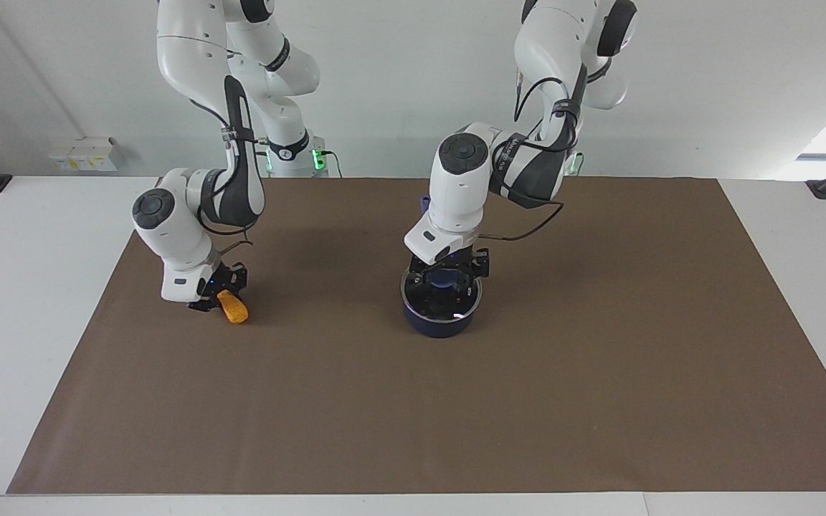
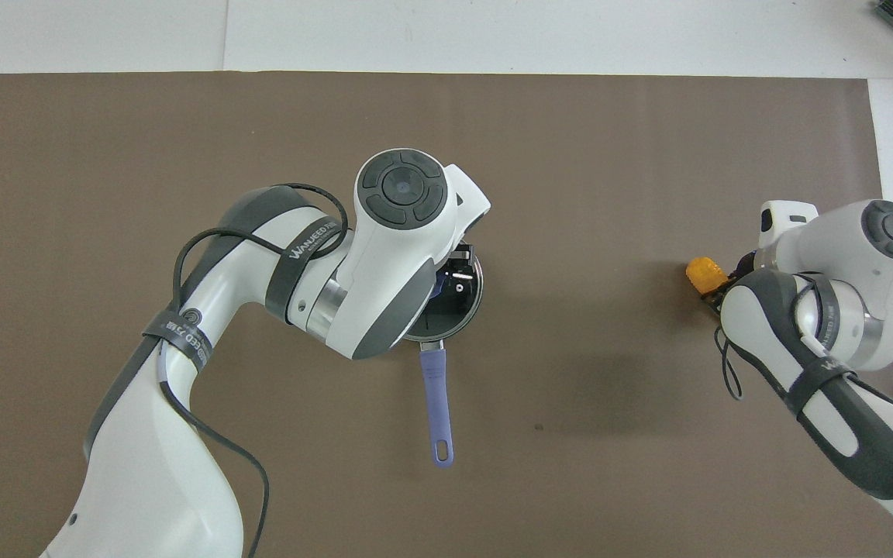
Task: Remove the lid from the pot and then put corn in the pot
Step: 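Grasp the lid knob with the left gripper while the right gripper grasps the corn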
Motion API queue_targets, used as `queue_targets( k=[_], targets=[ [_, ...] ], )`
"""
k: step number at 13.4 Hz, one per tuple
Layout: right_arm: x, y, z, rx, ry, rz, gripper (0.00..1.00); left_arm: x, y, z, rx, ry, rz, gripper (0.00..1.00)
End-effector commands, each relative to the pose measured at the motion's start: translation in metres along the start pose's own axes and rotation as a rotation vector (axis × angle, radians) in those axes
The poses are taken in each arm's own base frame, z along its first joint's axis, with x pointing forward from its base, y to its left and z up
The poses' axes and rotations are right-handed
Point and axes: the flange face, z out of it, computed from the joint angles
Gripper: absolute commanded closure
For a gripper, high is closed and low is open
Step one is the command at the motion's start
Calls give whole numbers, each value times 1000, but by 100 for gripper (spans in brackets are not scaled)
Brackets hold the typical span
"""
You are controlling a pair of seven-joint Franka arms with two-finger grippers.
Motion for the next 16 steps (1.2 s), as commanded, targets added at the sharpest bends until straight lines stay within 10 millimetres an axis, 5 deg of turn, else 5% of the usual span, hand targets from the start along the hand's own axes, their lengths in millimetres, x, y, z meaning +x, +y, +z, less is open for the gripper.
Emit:
queue_targets(
  k=[1,3,4,6,7,12,16],
  targets=[
    [-1,-1,0,6,16,33,100,6,2,0,-11,2,-10,0],
    [0,-2,-1,4,19,32,100,4,3,-1,-13,3,-6,0],
    [0,-2,0,4,17,33,100,3,5,1,-11,-1,-3,12],
    [-1,-2,0,4,17,33,100,0,8,3,-10,-6,-4,85],
    [-1,-2,0,4,17,35,100,-1,9,3,-9,-7,-4,100],
    [2,2,-6,-2,26,38,100,1,2,-10,-16,-2,-12,100],
    [14,8,-61,-4,45,141,100,0,-10,-32,-7,-5,-28,100]
  ],
)
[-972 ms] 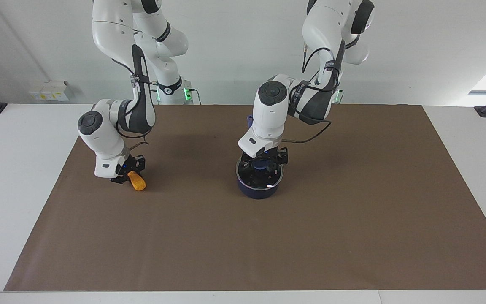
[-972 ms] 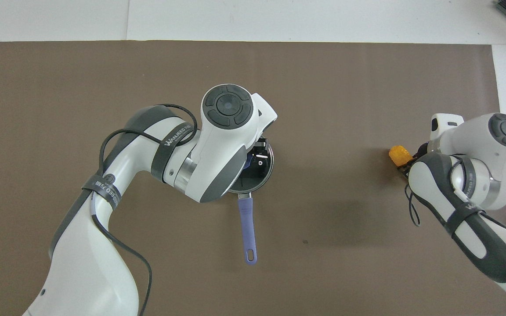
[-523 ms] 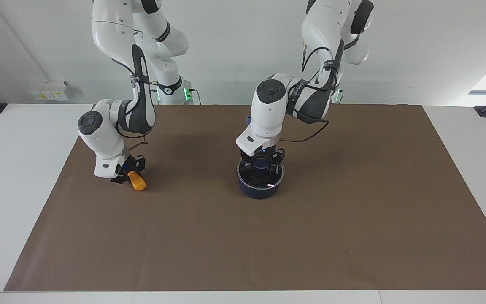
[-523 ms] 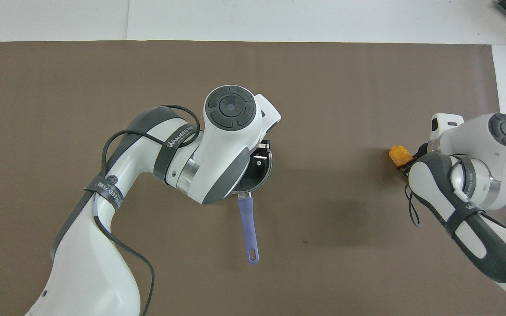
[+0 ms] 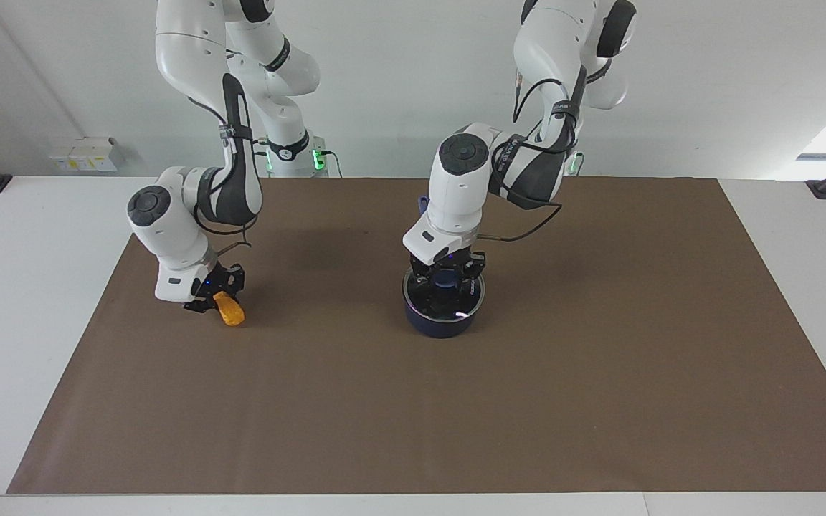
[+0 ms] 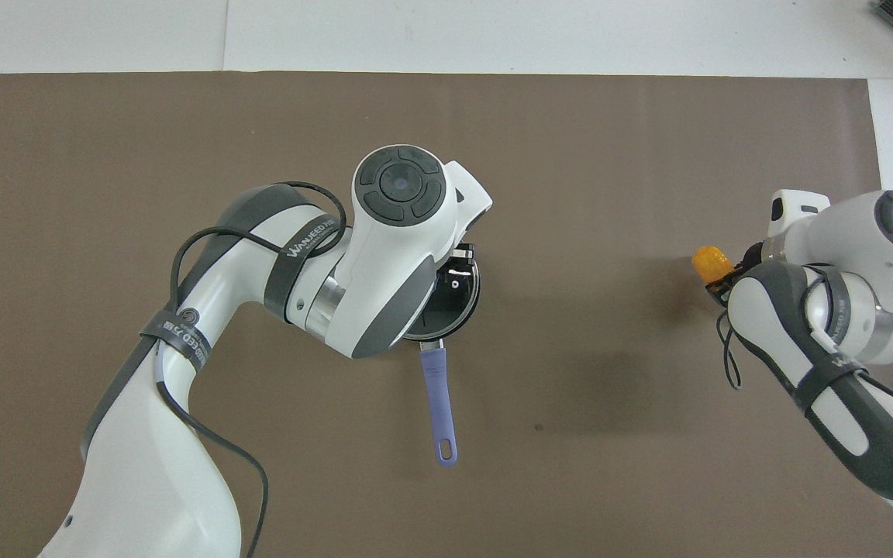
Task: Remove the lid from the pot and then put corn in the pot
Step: 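Lift the lid off with the left gripper while the right gripper carries the corn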
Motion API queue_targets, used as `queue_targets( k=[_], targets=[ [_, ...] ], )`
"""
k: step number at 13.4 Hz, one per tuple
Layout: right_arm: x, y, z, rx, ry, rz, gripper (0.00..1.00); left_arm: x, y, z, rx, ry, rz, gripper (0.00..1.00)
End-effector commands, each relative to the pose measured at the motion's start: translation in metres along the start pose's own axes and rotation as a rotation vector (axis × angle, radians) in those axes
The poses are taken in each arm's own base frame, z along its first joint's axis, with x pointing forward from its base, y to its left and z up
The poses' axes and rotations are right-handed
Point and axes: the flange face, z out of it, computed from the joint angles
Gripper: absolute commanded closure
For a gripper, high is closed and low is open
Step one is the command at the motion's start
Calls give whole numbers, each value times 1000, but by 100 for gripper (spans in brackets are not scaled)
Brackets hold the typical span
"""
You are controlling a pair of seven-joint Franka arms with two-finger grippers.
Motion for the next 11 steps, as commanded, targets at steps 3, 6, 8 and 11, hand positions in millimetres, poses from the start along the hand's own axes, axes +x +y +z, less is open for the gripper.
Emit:
queue_targets(
  k=[3,6,8,11],
  targets=[
    [10,-12,-89,24,28,181,100,5,-33,-46,11,4,-44,100],
    [20,-29,-125,46,8,262,100,13,-70,-75,1,31,-46,100],
    [34,-46,-140,48,9,295,100,23,-111,-87,-5,32,17,100],
    [68,-97,-145,41,0,379,100,36,-171,-84,3,9,100,100]
  ],
)
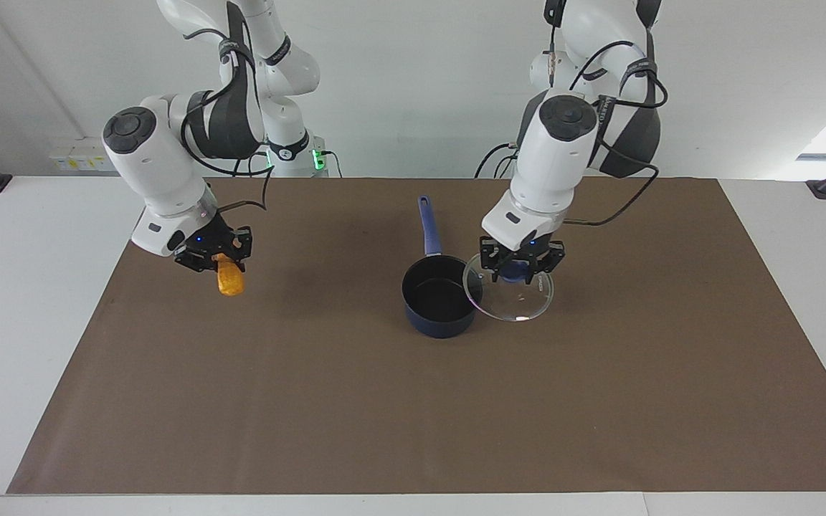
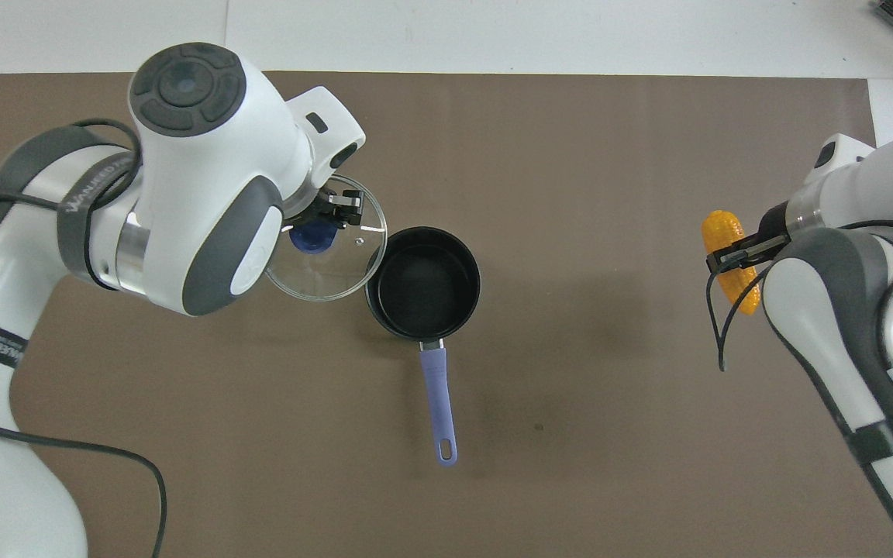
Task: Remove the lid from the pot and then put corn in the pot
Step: 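Lift the lid off with the left gripper while the right gripper carries the corn, then set the lid beside the pot while the right gripper lowers the corn in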
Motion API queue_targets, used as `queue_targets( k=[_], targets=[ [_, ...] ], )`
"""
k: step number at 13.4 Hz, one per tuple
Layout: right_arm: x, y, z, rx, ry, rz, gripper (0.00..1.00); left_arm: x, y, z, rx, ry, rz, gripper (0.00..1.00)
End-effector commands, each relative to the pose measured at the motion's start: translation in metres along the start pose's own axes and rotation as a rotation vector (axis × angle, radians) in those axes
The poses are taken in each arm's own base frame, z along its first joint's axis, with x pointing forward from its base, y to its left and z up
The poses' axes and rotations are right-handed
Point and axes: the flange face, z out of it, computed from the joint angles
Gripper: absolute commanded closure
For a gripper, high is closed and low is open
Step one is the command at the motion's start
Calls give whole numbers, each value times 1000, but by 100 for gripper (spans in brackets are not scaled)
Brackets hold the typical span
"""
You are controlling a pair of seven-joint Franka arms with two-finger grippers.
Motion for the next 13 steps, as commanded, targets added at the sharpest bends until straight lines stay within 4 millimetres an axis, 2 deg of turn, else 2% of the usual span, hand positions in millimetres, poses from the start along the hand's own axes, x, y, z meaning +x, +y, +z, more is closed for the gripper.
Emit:
queue_targets(
  k=[1,3,5,8,10,11,13],
  targets=[
    [13,-58,0,6,-8,69,100,0,-51,2,-3,-27,78,100],
    [24,-123,-2,4,9,124,100,1,-105,10,-6,-41,141,100],
    [31,-179,5,10,33,166,100,-4,-157,17,-9,-57,192,100],
    [36,-237,29,16,27,188,100,-16,-224,23,-15,-51,262,100],
    [57,-258,20,43,64,247,100,-35,-259,33,-16,-43,286,100],
    [61,-272,32,45,48,267,100,-48,-272,40,-15,-36,302,100],
    [69,-317,47,52,57,302,100,-65,-294,51,-14,-32,306,100]
  ],
)
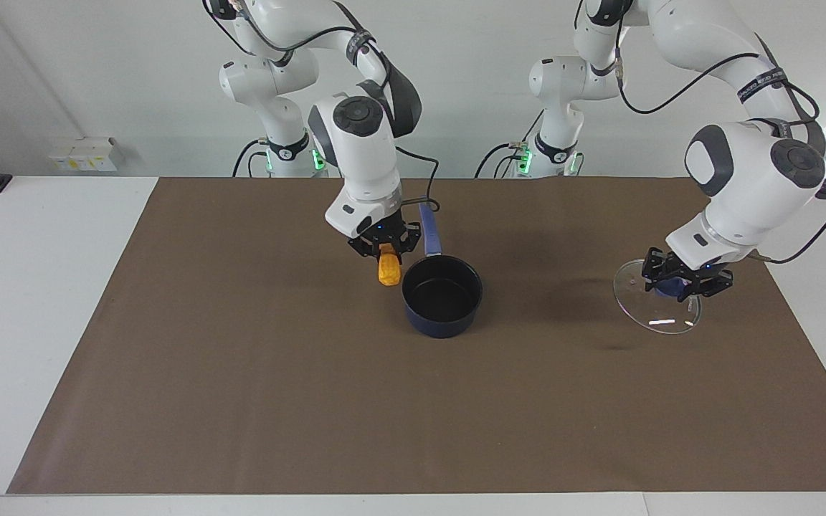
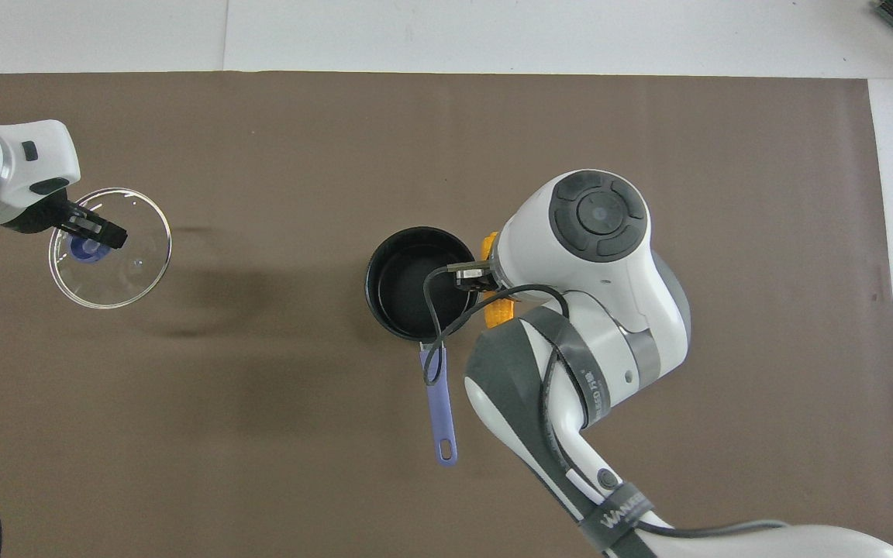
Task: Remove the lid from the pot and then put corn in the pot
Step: 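Set the lid beside the pot while the right gripper lowers the corn in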
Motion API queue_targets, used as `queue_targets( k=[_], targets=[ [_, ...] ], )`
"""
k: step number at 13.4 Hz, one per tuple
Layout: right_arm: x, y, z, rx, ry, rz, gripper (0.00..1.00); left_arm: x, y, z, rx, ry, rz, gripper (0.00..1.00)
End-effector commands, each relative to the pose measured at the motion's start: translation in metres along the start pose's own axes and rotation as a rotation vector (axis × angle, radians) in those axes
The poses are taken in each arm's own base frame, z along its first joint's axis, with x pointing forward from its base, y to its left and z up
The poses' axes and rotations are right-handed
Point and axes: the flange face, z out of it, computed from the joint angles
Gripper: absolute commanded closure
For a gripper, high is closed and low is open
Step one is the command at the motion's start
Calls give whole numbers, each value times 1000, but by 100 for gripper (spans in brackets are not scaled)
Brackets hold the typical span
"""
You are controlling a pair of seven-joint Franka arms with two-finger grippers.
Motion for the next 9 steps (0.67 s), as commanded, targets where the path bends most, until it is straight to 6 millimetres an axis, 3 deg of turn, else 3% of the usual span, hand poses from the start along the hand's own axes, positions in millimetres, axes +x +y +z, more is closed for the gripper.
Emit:
queue_targets(
  k=[1,3,5,7,9],
  targets=[
    [7,-49,24,19,7,64,100,-36,-8,10,-7,14,5,100],
    [2,-85,42,35,19,73,100,-42,-7,22,-16,0,3,100],
    [3,-88,55,40,25,76,100,-48,-4,36,-16,0,0,100],
    [9,-82,56,48,37,83,100,-52,-2,51,-14,2,-2,100],
    [12,-86,85,47,34,79,100,-55,-1,62,-16,-4,-2,100]
  ],
)
